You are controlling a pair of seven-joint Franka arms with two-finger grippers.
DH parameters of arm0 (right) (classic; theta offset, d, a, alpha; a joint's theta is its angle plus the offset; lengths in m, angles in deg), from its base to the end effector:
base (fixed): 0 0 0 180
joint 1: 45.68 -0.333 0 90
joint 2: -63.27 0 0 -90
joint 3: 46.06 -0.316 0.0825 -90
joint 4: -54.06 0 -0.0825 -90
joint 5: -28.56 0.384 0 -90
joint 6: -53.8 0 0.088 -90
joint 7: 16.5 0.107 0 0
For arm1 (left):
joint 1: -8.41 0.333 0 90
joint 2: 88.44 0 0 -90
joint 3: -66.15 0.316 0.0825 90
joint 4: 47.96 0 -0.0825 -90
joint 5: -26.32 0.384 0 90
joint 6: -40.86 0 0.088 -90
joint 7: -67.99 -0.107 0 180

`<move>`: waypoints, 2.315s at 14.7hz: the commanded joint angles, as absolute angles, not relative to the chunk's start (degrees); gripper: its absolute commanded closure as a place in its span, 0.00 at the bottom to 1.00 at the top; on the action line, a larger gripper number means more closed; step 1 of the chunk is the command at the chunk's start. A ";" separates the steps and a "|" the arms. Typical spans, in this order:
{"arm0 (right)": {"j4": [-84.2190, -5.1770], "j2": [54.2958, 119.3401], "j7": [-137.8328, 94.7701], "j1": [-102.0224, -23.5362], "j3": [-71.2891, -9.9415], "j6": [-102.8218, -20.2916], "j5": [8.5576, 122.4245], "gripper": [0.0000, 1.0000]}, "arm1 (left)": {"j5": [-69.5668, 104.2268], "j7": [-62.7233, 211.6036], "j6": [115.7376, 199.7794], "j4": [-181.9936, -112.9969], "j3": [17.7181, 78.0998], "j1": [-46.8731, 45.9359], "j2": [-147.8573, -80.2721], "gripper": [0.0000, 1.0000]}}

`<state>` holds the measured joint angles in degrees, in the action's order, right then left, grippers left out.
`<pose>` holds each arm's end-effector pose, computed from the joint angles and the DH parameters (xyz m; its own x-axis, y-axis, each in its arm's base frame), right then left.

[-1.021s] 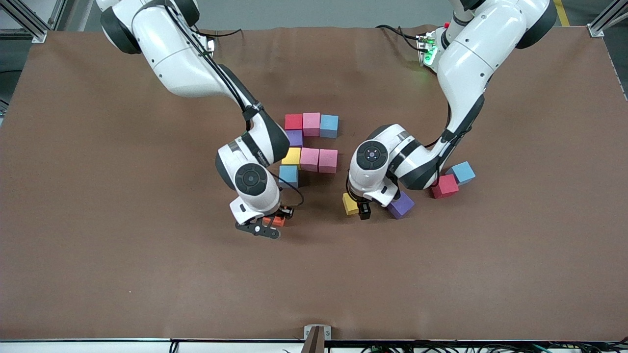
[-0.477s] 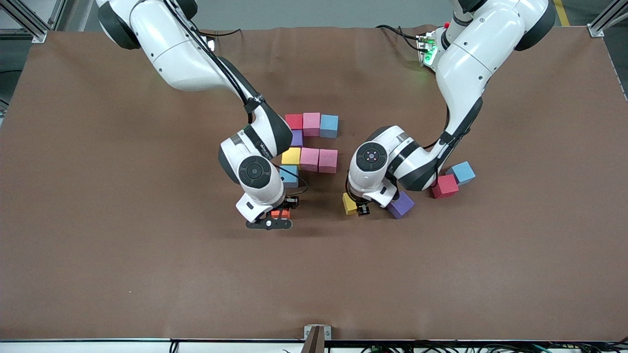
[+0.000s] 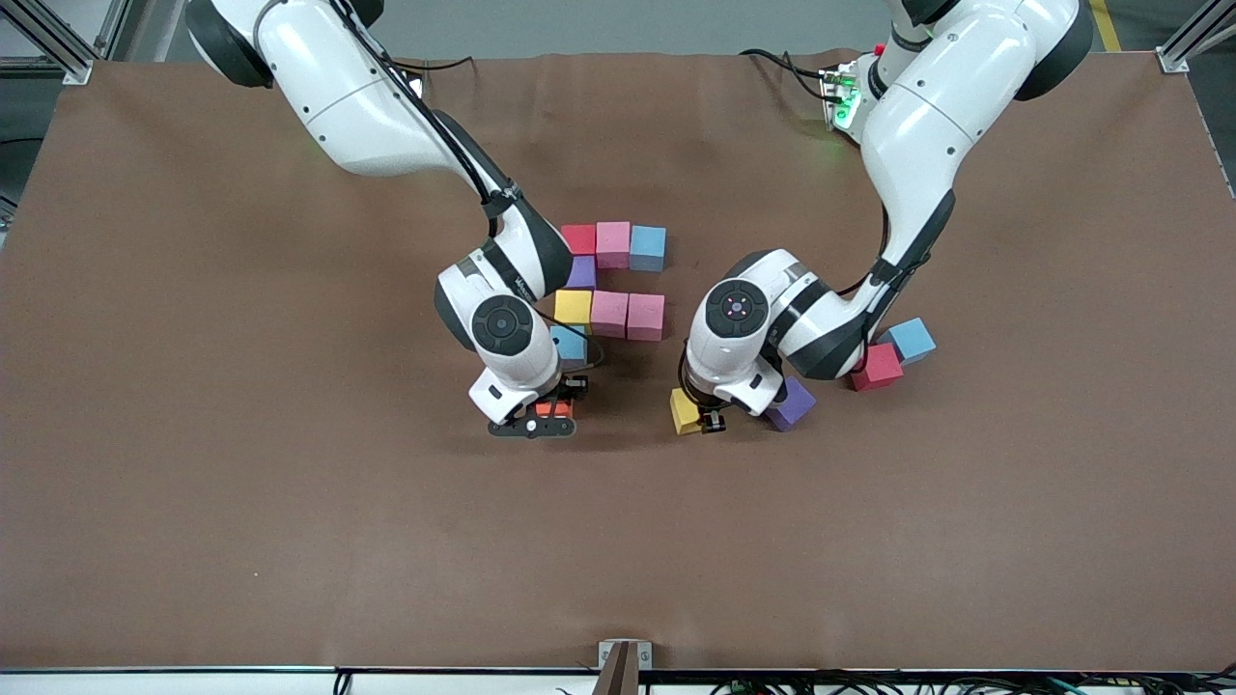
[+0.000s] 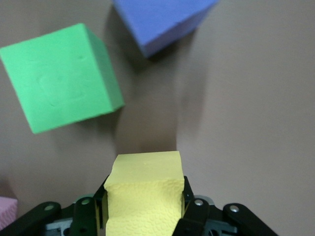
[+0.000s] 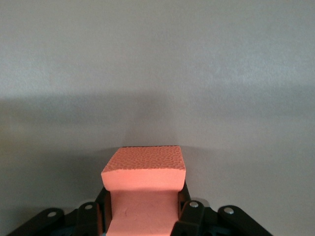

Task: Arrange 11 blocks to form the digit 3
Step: 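Carry the orange cube with the right gripper while the left gripper carries yellow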

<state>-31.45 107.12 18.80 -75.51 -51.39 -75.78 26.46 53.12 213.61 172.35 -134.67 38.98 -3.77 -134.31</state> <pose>0.5925 0.4025 0.2191 0.9999 -0.0050 -0.0149 -0.0055 -0.9994 -0.0335 0.5966 -0.3996 0.2320 -0.1217 0.9914 -0.0474 0.9891 0.1251 0.0777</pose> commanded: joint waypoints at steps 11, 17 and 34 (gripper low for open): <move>-35.41 104.05 22.70 -77.94 -51.34 -76.89 27.06 0.97 | 53.66 210.28 172.08 -129.96 39.60 -8.47 -137.22 0.74; -35.41 104.14 22.79 -78.38 -51.34 -77.24 27.06 0.97 | 53.66 210.20 172.17 -129.96 39.69 -8.47 -137.31 0.74; -35.50 104.49 22.70 -78.55 -51.25 -77.95 26.62 0.97 | 53.48 210.28 172.17 -129.09 39.69 -8.56 -137.83 0.74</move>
<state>-33.65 105.82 21.92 -78.02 -51.66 -77.05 26.47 53.12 210.94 172.34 -131.22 39.30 -7.83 -136.65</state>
